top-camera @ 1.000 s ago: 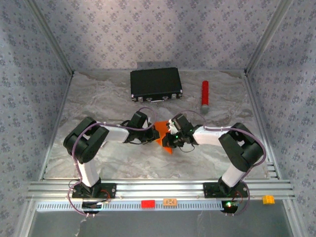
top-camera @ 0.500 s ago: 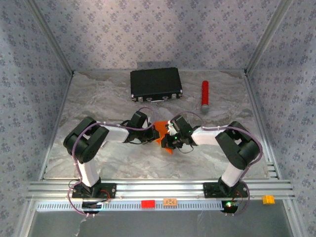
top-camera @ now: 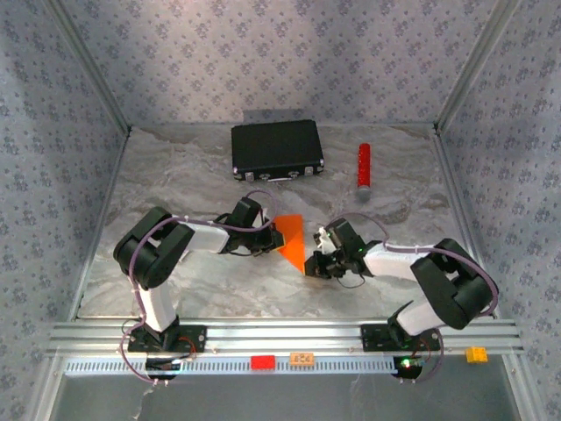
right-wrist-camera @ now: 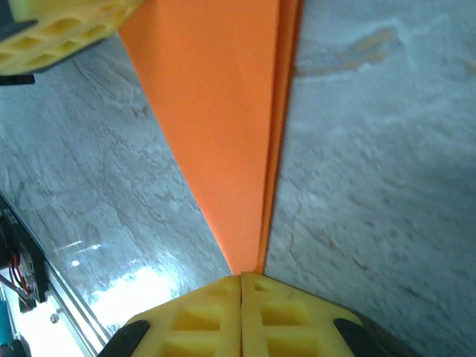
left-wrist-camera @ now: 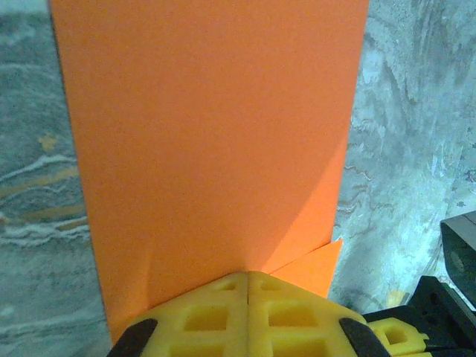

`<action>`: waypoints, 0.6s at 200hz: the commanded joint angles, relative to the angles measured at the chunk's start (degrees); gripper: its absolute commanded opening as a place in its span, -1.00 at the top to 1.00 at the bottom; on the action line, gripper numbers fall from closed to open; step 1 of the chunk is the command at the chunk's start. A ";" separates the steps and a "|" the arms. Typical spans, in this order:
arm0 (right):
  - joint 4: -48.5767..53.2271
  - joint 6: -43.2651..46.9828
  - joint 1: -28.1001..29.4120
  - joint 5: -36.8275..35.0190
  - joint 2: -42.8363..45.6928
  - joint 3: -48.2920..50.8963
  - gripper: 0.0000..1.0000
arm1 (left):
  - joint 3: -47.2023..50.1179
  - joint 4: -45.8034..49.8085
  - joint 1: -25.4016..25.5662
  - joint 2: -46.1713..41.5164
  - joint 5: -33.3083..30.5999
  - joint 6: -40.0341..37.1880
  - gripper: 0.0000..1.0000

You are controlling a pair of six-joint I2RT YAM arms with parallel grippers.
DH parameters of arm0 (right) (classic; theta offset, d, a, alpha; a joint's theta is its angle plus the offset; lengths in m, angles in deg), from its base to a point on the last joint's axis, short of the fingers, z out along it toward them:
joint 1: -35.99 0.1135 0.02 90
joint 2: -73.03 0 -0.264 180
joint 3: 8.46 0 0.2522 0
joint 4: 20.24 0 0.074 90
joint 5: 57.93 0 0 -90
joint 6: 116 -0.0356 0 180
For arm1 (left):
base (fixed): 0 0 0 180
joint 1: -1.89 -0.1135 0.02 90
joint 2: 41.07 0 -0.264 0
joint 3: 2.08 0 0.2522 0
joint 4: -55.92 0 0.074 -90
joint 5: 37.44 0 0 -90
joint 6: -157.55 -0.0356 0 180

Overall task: Fold a paper plane with a square sheet of paper (pick it up from the middle)
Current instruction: Third fold the triangle at the center of the table.

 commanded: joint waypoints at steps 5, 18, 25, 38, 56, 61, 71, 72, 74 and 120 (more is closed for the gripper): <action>3.72 0.98 -0.21 0.00 0.60 1.86 0.82 | 1.55 3.86 -0.51 2.76 -2.80 -0.41 0.98; 4.78 1.02 -0.21 -0.75 1.43 1.25 0.82 | 1.82 3.41 -0.43 2.72 -2.80 0.05 0.98; 5.63 1.11 -0.22 -1.22 2.32 0.78 0.82 | 2.00 3.14 -0.45 2.65 -2.79 0.25 0.99; 6.20 1.24 -0.19 -1.81 4.29 0.21 0.82 | 2.41 2.61 -0.51 2.48 -2.93 0.64 0.98; 6.84 1.23 -0.23 -2.02 6.03 -1.15 0.81 | 2.79 1.69 -0.41 2.47 -3.06 1.38 0.99; 7.03 1.18 -0.24 -1.97 6.18 -1.70 0.81 | 2.79 1.48 -0.26 2.47 -3.06 1.47 0.99; 7.72 1.20 -0.11 -2.80 5.94 -2.86 0.81 | 2.81 1.38 -0.10 2.52 -3.19 1.74 0.99; 7.73 1.20 -0.15 -2.94 5.94 -3.01 0.81 | 2.80 1.42 -0.04 2.49 -3.21 1.79 0.99; 7.88 1.20 -0.16 -3.26 5.83 -3.21 0.81 | 2.79 1.39 -0.07 2.48 -3.28 1.87 0.99; 8.55 -2.03 -0.70 -12.46 4.04 -6.88 0.56 | 3.49 2.20 2.41 0.08 -6.22 5.74 0.99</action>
